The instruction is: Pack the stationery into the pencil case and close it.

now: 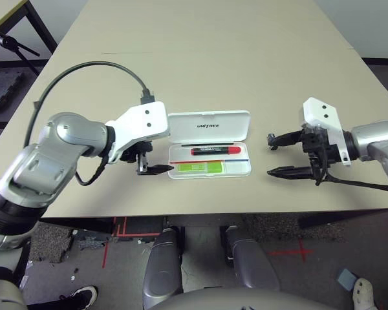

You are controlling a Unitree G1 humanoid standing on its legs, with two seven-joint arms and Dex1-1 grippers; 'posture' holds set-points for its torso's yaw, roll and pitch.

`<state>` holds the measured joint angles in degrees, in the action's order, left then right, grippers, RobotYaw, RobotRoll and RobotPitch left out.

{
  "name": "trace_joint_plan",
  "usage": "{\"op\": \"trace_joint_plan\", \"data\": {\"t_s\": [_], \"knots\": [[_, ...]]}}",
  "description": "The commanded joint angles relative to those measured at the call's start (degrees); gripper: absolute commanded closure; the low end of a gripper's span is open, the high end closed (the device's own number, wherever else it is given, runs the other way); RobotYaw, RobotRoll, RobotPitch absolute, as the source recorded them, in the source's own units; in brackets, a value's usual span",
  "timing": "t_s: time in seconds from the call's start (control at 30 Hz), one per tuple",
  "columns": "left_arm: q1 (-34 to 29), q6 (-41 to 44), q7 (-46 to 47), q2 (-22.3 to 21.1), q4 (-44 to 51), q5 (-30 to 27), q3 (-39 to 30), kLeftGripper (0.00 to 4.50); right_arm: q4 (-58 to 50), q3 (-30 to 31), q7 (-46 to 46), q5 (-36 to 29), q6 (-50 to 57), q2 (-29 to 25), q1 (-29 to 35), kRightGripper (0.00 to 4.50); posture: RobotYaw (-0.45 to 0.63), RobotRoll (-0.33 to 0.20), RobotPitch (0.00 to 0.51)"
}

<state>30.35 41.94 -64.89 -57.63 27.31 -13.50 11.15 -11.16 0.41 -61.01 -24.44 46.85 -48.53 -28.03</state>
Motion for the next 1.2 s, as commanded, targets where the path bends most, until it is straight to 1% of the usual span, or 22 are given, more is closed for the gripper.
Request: {"op": "trace_joint_plan", "data": {"t_s": [0.03,0.13,0.27,0.43,0.57,0.67,0.83,1.07,1.2], "knots": [[-0.8,-0.3,0.5,0.3,1.3,-0.6,-0.2,0.02,0.2,-5.2,10.4,-0.4,7.5,3.1,-1.1,0.0,-0.08,0.0,0.189],[-0.7,-0.7,0.8,0.7,0.8,-0.4,0.2,0.02,0.5,-8.2,18.2,0.4,11.2,6.6,-1.4,0.0,-0.1,0.0,0.186],[-0.2,-1.7,0.7,0.9,-0.4,0.2,0.8,0.02,0.0,-8.8,24.6,1.1,13.3,9.8,-1.0,0.0,-0.11,0.0,0.18],[1.1,-2.8,1.0,1.7,-1.9,1.4,2.1,0.02,2.9,-7.3,33.2,4.0,14.3,15.6,-3.2,0.0,-0.1,0.0,0.173],[1.3,-2.6,1.2,2.0,-1.6,1.5,2.2,0.02,6.0,-5.1,36.5,5.8,13.9,19.0,-4.7,0.0,-0.1,0.0,0.17],[1.0,-2.6,1.3,1.8,-1.5,1.8,2.3,0.02,7.0,-3.3,37.1,6.0,14.7,20.3,-5.1,0.0,-0.08,0.0,0.17],[0.8,-2.3,1.4,1.7,-1.1,1.9,2.1,0.02,7.0,-0.1,36.6,6.1,16.4,20.9,-3.8,0.0,-0.07,0.0,0.172],[0.8,-1.8,1.8,2.0,-0.7,2.2,2.4,0.02,6.3,4.0,35.5,6.2,18.5,19.4,-1.5,0.0,-0.07,0.0,0.172],[0.7,-1.8,1.9,2.1,-0.6,2.1,2.6,0.02,5.9,4.4,35.1,5.8,18.9,18.8,-0.9,0.0,-0.07,0.0,0.171]]}}
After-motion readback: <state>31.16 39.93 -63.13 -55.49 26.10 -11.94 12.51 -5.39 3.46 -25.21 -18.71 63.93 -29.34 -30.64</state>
